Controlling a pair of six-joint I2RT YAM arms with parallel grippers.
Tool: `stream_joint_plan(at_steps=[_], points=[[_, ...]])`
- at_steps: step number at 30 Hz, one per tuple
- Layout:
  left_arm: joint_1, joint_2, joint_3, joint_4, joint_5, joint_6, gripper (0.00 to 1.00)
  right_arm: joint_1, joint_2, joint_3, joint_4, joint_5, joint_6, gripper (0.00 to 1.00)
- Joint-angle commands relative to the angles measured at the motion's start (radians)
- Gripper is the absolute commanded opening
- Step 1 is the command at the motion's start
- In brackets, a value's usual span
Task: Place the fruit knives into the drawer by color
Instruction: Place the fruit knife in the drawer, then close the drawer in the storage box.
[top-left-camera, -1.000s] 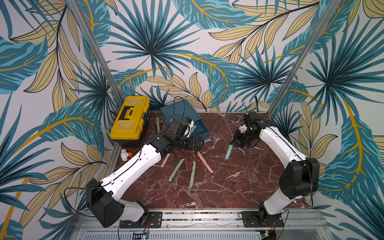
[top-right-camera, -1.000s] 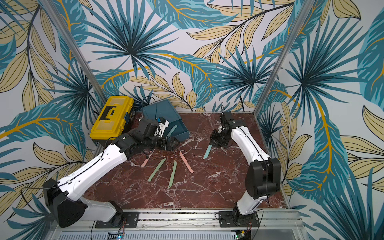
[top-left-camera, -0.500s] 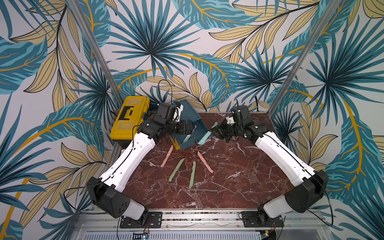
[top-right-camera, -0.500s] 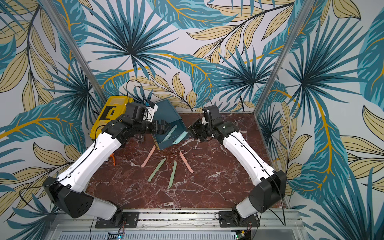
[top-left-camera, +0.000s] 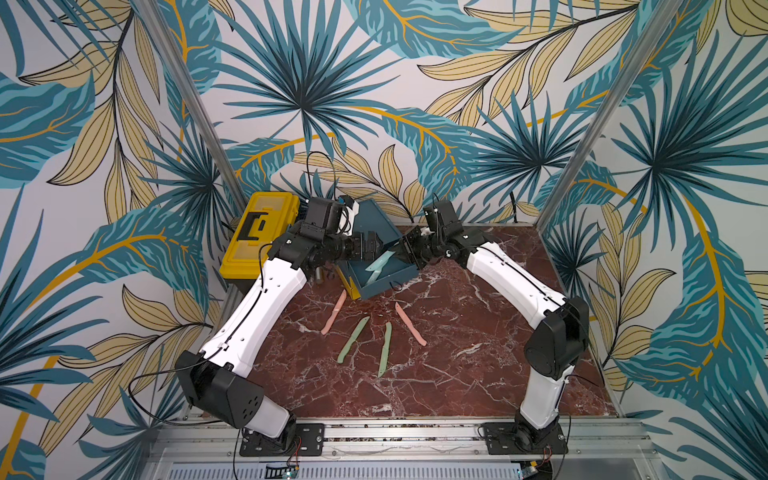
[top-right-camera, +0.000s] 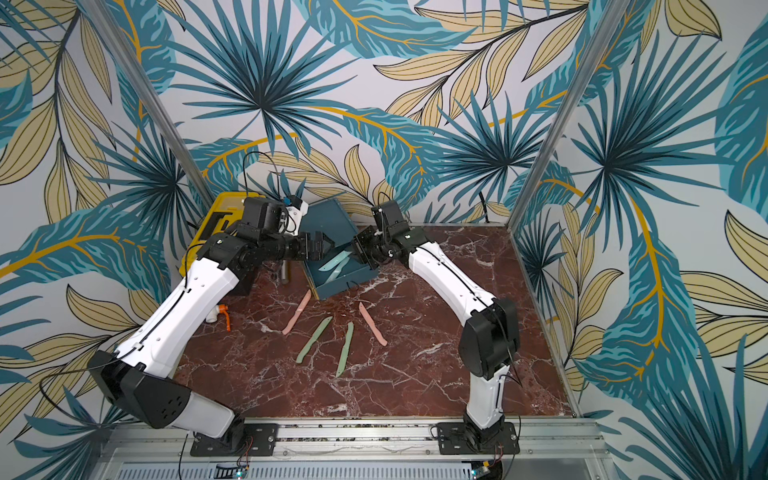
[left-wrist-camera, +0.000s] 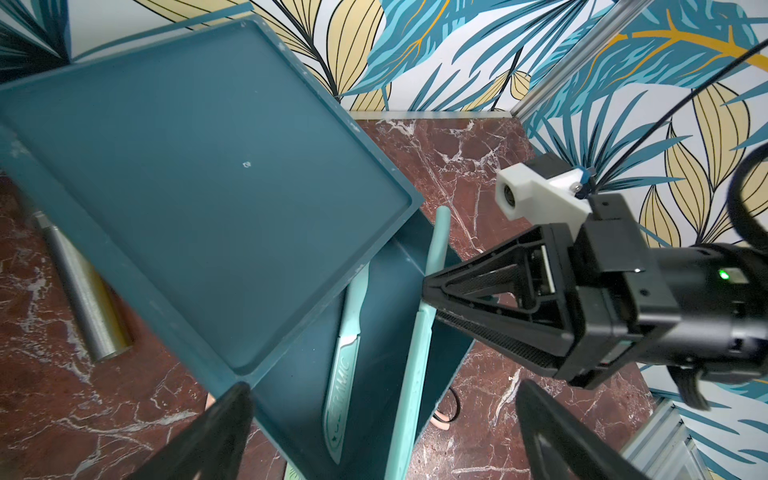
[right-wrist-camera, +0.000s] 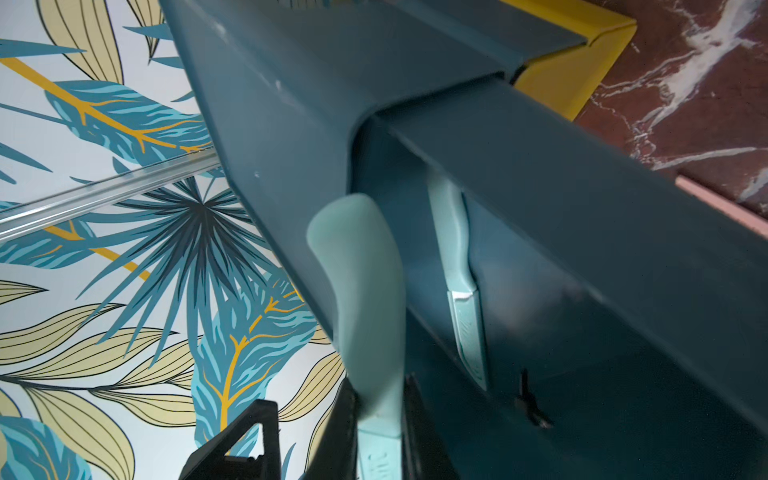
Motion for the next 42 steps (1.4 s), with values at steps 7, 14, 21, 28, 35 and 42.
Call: stream_joint_plan(at_steps=[7,14,21,28,35,42], points=[[0.018,0.029,0.048,-0.018,0.021,0.021,1.0,0.002,0.019,0.093,0.061,-0.02,-0.072,0.55],[0.02,0.142,0.196,-0.108,-0.01,0.006,0.95,0.001,-0.25,-0.259,0.164,0.09,-0.16,0.09],[0.022,0.324,0.453,-0.298,-0.051,-0.005,0.0,0.0,-0.475,-0.728,0.468,0.185,-0.08,0.0],[0.041,0.467,0.547,-0.377,0.0,-0.027,0.0,0.005,-0.409,-0.789,0.601,0.175,-0.034,0.0],[0.078,0.485,0.456,-0.323,0.074,-0.058,0.0,0.009,-0.355,-0.793,0.677,0.175,0.0,0.0],[0.09,0.477,0.389,-0.332,0.097,-0.05,0.0,0.015,-0.269,-0.733,0.712,0.175,0.008,0.0]])
